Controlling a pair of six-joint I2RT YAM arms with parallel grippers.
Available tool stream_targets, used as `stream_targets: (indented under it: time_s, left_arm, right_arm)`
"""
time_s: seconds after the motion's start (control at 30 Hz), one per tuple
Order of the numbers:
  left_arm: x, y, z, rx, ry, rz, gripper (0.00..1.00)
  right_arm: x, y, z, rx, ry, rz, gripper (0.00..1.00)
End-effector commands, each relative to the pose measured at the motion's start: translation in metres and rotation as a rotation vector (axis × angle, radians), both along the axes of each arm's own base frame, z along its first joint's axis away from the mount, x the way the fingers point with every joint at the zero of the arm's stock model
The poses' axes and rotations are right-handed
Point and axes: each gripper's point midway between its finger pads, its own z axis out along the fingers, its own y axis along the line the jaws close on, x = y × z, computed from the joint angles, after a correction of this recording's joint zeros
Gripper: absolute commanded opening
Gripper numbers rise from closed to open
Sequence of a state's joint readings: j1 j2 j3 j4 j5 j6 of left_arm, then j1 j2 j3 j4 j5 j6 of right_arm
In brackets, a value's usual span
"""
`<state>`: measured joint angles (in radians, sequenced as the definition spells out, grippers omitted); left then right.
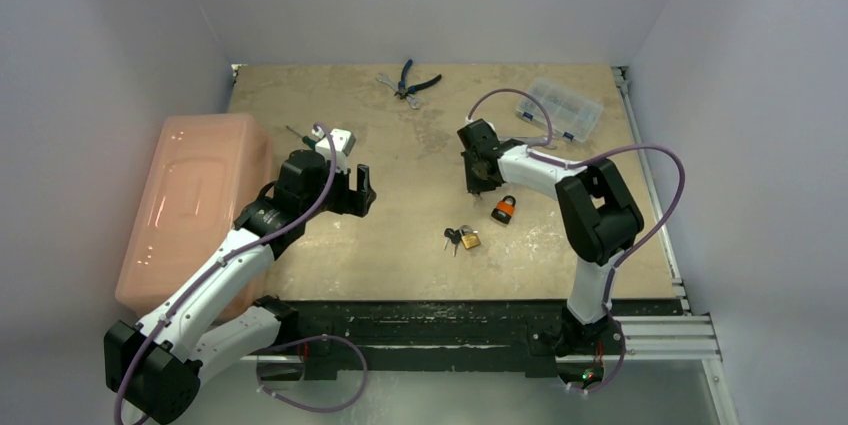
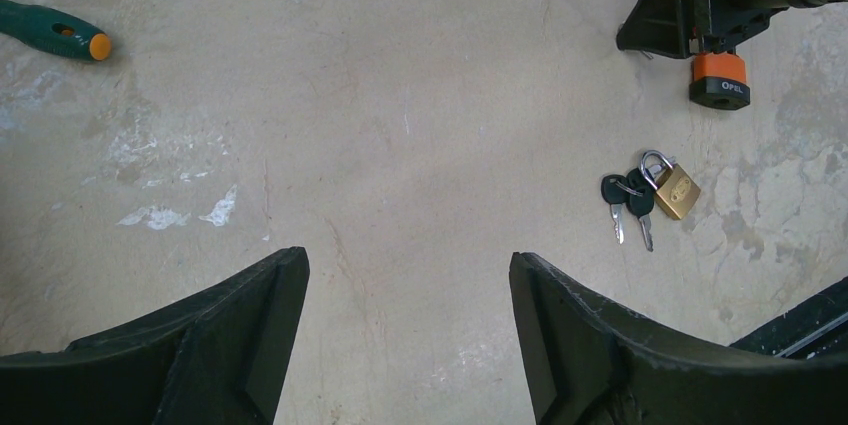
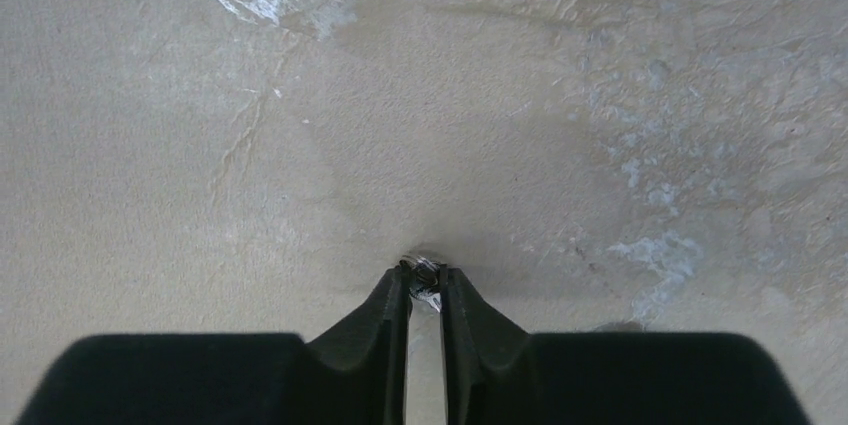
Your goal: Unlock with the key
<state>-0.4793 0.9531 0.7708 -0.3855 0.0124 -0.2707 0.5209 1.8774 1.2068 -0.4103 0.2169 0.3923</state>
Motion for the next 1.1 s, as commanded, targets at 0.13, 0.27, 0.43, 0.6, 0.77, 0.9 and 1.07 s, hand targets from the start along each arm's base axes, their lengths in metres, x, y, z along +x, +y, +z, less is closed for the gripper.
stream_targets:
  time_s: [0.13,0.27,0.43,0.6,0.77,0.9,1.07]
  left_arm:
    - [0.005,-0.002,0.022,-0.027,-0.056,0.008,0.77]
    - [0.005,-0.002,0.023,-0.028,-0.058,0.007,0.77]
    - [0.005,-0.002,0.024,-0.030,-0.064,0.007,0.77]
    - [0.003,-0.005,0.029,-0.046,-0.077,-0.012,0.77]
    - [-0.001,-0.013,0.037,-0.085,-0.103,-0.065,0.76]
    - [-0.005,-0.016,0.043,-0.108,-0.125,-0.088,0.76]
    - [-0.010,-0.024,0.050,-0.141,-0.140,-0.138,0.76]
  right_arm:
    - [-0.001,-0.013,-0.013,-0.067,0.009,-0.006,0.00]
    - [-0.001,-0.003,-0.004,-0.020,-0.023,0.043,0.00]
    - [-0.001,0.011,0.016,0.031,-0.072,0.094,0.00]
    - [-0.005,0.021,0.035,0.094,-0.106,0.132,0.00]
    - [-0.011,0.036,0.058,0.194,-0.143,0.194,0.00]
    - [-0.015,0.040,0.075,0.237,-0.174,0.212,0.00]
    - [-0.027,0.057,0.096,0.355,-0.197,0.287,0.00]
